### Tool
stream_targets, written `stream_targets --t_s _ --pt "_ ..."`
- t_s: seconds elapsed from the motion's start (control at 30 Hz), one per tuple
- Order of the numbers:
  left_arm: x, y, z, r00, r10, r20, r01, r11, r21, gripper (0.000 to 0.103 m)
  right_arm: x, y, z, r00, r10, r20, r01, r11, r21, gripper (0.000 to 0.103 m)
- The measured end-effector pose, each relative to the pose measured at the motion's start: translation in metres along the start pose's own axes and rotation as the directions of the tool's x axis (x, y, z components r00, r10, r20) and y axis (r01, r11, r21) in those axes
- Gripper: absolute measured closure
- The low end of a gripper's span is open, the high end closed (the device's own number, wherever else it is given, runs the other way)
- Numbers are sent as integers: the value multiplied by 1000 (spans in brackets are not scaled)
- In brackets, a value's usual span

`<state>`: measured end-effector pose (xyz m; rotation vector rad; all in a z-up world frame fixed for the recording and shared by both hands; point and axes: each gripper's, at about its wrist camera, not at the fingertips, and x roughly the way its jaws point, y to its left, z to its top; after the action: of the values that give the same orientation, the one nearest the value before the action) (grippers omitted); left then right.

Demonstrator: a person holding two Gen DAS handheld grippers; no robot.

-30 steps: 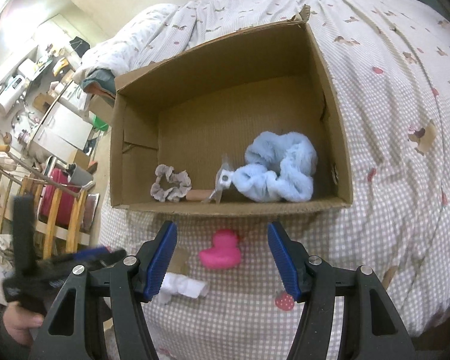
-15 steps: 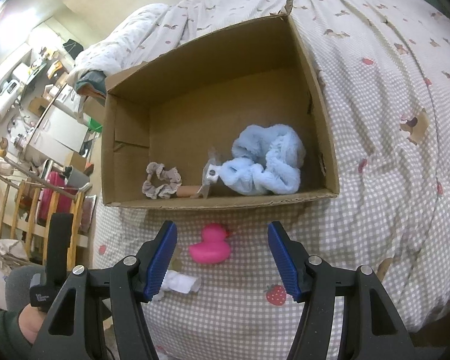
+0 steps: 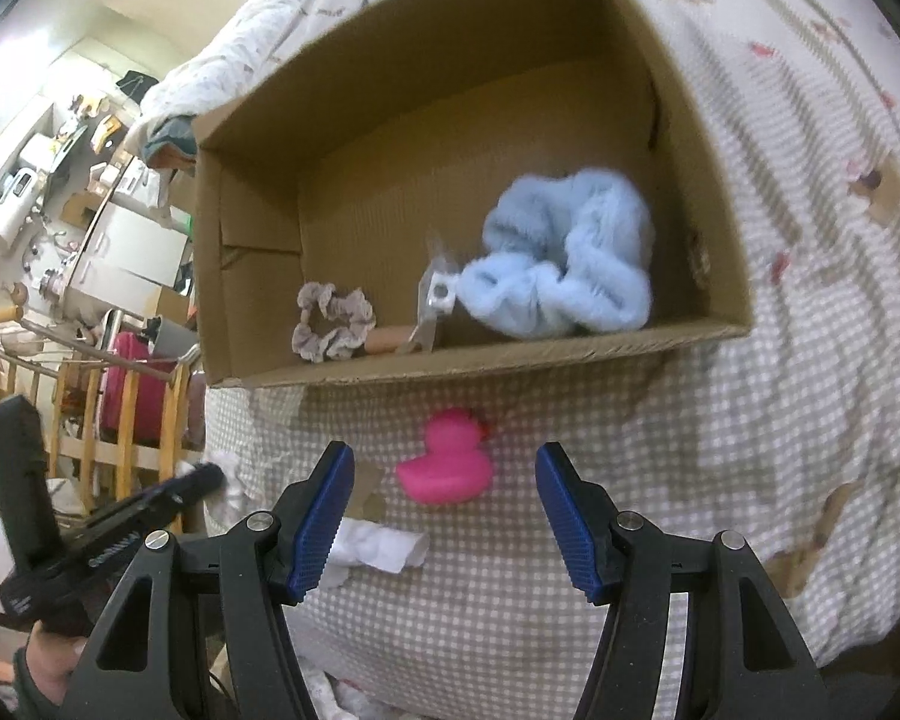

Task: Organize soft objects
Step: 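Move the left gripper to the white lace scrunchie and grasp it, then grasp the pink rubber duck with the right gripper while the left gripper carries the scrunchie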

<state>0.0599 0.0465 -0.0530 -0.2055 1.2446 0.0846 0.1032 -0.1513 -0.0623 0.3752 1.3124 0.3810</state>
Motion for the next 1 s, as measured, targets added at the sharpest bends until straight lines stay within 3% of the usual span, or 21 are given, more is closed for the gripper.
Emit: stream_targets --t_s 0.2,0.53,0.6,1.0 --pt "-2 -4 5 1000 -1 16 1 1000 4 88 34 6 2 997 -13 -76 14 1000 0 37" --pt "15 -11 8 1000 5 -11 -5 1000 2 88 75 23 0 982 -125 -141 111 988 -106 37" --pt "17 -11 9 1000 6 -14 -6 1000 0 88 81 24 -2 978 -128 -163 109 987 -116 52" --pt "23 -9 7 999 29 -27 -29 1000 -6 88 72 31 -10 977 -158 -143 132 976 -173 53"
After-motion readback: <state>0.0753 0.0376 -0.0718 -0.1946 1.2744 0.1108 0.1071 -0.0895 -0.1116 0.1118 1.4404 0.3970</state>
